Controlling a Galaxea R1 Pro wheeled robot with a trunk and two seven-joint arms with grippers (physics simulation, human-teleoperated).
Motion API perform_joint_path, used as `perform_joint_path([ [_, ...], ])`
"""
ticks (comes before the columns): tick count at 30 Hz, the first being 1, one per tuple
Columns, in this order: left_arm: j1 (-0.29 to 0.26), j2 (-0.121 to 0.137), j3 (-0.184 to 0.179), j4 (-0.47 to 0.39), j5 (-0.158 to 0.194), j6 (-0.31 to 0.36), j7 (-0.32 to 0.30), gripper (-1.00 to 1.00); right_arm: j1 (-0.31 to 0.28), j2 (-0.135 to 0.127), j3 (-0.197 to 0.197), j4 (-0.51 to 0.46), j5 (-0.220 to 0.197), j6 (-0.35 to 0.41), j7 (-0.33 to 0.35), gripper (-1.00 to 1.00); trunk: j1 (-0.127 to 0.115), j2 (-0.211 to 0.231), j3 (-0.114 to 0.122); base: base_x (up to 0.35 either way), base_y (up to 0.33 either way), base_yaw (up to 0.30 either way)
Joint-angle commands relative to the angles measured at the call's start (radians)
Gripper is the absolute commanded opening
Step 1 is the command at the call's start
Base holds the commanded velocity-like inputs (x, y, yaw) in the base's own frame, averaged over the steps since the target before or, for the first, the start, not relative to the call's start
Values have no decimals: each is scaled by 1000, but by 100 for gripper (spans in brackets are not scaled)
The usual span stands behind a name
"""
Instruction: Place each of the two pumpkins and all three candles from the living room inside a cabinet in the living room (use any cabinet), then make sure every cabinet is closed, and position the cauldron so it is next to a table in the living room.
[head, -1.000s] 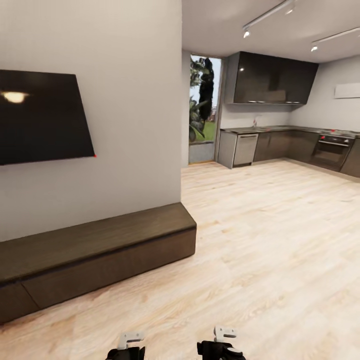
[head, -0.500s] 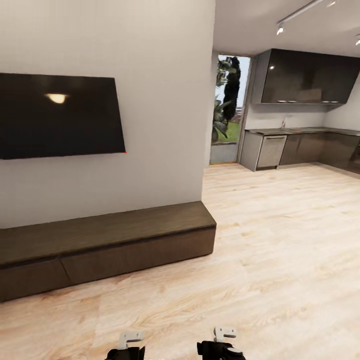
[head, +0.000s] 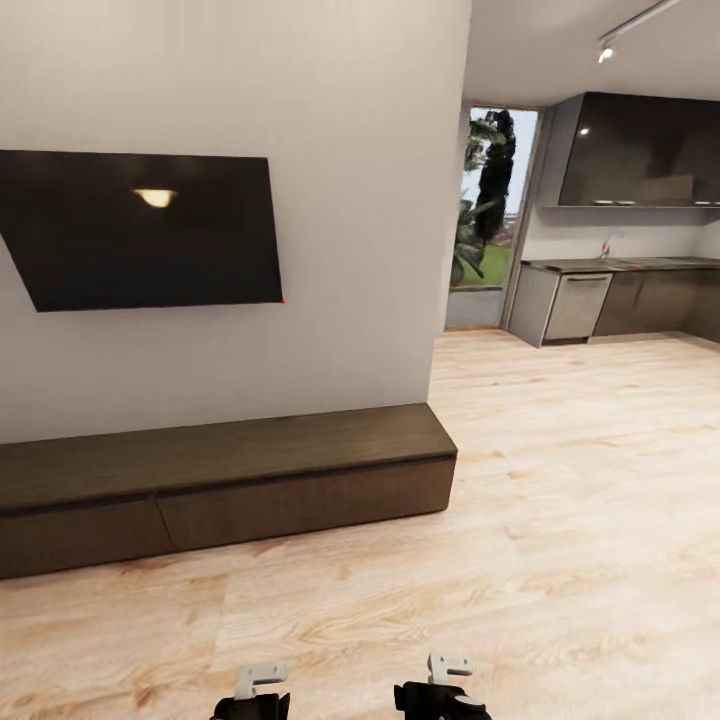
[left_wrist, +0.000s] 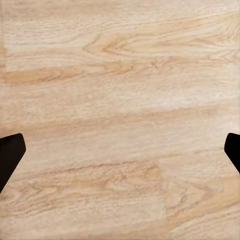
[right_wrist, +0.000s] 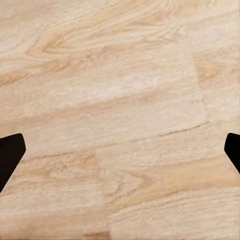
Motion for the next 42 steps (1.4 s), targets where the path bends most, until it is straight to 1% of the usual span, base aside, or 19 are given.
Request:
perform_joint_path([
  [1,-1,0,-9,1,10,-4,3,100,0,0,2,2,-8,5,-4,100,0,0,-1,-1,0,13],
  [9,-1,0,-9,1,11,-5,3,100,0,-2,7,9,-7,5,-4,100,0,0,-1,0,0,5],
  [16,-1,-1,-7,0,19,-1,9,100,0,0,9,4,-9,4,-5,100,0,0,-1,0,0,0],
  [27,-2,-1,-5,-2,25,7,9,100,0,-1,10,1,-12,12,-5,100,0,0,-15,0,0,0],
  [42,-2,-1,-4,-2,24,8,13,100,0,-1,15,3,-10,12,-4,100,57,-105,-86,0,0,0],
])
